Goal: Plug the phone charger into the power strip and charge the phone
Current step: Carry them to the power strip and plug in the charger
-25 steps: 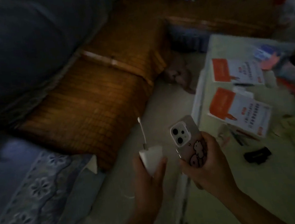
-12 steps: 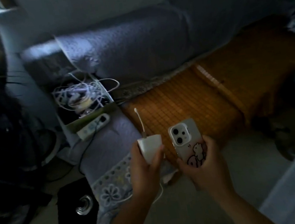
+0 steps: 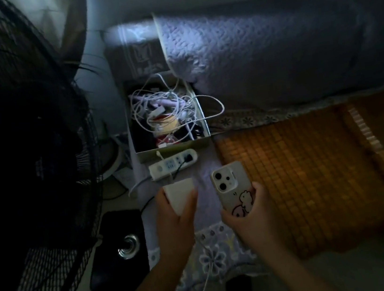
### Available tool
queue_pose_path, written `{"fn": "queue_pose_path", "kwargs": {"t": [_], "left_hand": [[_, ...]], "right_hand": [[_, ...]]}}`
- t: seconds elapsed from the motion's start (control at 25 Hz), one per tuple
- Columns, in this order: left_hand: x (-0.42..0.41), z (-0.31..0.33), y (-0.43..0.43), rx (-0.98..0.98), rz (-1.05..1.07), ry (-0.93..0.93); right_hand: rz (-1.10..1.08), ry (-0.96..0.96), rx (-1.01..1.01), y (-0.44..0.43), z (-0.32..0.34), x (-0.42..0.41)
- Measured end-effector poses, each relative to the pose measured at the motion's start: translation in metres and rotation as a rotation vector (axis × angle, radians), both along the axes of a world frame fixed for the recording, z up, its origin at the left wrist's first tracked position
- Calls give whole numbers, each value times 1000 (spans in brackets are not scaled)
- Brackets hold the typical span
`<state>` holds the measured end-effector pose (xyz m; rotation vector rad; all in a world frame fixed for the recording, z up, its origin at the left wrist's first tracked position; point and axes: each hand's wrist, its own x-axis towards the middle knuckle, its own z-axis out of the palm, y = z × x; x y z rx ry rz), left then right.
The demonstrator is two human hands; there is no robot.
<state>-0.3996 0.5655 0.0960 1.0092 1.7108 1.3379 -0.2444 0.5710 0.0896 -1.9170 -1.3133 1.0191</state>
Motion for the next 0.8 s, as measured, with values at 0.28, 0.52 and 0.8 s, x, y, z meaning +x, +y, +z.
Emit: {"fn": "queue_pose_path", "kwargs": {"t": [0.28, 0.52, 0.8], "left_hand": [[-4, -41, 52, -142, 246, 72], [-27, -64, 62, -238, 308, 100], [-32, -86, 68, -287, 316, 48]], "right_hand": [[245, -59, -256, 77, -66, -11], [191, 561, -589, 100, -114, -32], [-90, 1346, -931, 97, -136, -23]]}}
